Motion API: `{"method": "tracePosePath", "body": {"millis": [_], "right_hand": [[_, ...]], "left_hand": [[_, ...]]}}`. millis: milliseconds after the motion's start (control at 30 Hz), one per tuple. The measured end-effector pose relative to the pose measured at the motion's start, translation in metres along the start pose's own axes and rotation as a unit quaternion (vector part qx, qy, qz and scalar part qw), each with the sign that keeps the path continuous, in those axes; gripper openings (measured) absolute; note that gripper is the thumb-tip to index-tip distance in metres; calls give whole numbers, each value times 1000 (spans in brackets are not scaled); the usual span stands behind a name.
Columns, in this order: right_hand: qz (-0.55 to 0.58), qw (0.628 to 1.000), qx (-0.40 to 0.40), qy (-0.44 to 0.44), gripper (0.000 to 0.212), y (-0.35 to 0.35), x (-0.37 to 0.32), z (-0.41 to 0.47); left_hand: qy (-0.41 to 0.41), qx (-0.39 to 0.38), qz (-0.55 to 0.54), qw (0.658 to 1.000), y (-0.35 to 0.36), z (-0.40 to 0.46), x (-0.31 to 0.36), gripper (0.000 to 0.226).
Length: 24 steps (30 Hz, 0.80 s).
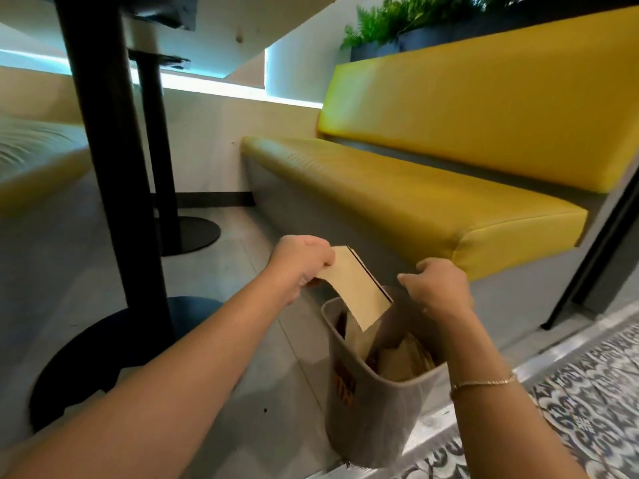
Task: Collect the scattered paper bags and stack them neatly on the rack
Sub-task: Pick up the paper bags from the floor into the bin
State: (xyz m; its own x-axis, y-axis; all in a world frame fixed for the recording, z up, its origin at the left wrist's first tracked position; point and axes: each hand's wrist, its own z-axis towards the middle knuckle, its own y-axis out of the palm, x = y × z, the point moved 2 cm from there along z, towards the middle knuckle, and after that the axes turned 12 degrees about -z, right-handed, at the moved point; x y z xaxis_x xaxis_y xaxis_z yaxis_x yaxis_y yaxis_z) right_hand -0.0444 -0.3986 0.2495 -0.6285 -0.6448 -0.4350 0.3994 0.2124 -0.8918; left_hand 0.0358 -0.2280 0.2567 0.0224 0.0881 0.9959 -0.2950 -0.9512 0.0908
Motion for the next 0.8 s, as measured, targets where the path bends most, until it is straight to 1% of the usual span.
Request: {"method": "tracePosePath", "body": {"millis": [100,167,200,267,300,333,400,500,533,567,600,667,700,800], "right_hand": [[40,999,22,-17,30,-2,1,4],[57,998,26,-23,30,-3,0,5],[64,997,29,-24,31,-3,0,6],[74,996,33,-31,33,0,-1,6],[75,996,32,-38,33,2,-3,4],[74,996,29,-46,33,5,-6,2],[75,995,19,-69,32,14,-15,-5],[75,991,-5,-115,30,32,-35,-22],[69,988,-17,-134,29,40,-44,-29],[63,985,-30,-155,27,50,-53,-37],[56,982,-45,-176,26,61,-63,-45],[34,974,-86,-205,25,87,-80,-61],[14,970,-108,-218,25,101,-86,-70],[-54,948,-176,-260,24,147,-94,-96]], "left_hand": [[-40,-26,89,995,23,1,-8,10],[-86,-53,84,991,36,0,-17,10],[-101,-72,72,990,41,0,-21,19],[-102,-102,74,987,46,3,-34,49],[-95,-103,90,986,45,4,-40,58],[-86,-96,109,986,41,4,-45,60],[-76,-70,137,985,26,3,-56,48],[-89,-28,141,986,-11,-4,-75,14],[-100,-11,137,985,-27,-6,-85,8],[-118,8,141,983,-43,-7,-96,9],[-139,29,161,977,-61,-8,-110,14],[-182,54,244,951,-98,-16,-139,26],[-199,52,287,936,-115,-22,-154,30],[-235,16,402,885,-161,-43,-193,36]]}}
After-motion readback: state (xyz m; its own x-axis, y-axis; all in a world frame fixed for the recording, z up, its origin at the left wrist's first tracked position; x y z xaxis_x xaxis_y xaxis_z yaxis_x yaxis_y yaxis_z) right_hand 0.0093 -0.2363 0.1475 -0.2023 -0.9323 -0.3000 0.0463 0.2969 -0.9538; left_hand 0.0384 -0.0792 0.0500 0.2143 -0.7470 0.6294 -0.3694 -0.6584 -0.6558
